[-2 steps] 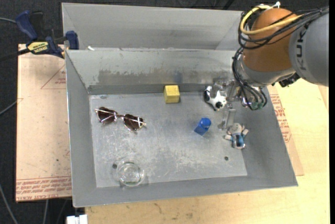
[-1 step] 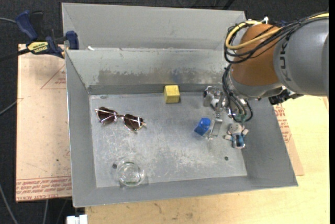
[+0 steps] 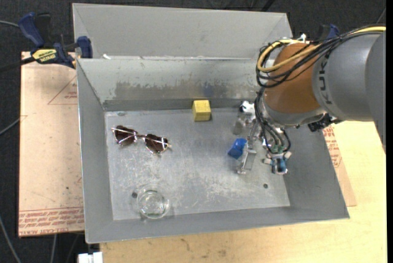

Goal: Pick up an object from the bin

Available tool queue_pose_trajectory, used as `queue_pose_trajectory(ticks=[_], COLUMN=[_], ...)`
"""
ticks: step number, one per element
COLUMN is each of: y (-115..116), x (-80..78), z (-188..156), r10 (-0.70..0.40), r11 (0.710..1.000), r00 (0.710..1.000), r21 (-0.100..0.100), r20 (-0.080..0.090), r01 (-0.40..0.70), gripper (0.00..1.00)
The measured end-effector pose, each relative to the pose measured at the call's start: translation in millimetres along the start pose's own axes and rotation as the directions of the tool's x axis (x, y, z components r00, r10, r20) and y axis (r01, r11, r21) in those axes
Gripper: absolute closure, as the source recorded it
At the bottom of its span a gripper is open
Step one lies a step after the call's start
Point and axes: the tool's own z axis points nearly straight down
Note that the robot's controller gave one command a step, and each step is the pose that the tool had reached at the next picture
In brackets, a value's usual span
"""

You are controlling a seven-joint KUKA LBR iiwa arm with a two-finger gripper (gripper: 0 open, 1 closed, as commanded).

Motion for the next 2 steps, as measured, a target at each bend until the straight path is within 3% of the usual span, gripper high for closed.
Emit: queue_pose_trajectory(ticks=[1, 2], y=[-7.0, -7.0], x=[6.2, 6.2], z=[-2.4, -2.4], r10=[0.146, 0.146], r11=[0.989, 0.989], r00=[0.989, 0.989], r21=[-0.001, -0.001], r20=[0.003, 0.003], r01=[-0.146, -0.146], gripper=[1.0, 1.0])
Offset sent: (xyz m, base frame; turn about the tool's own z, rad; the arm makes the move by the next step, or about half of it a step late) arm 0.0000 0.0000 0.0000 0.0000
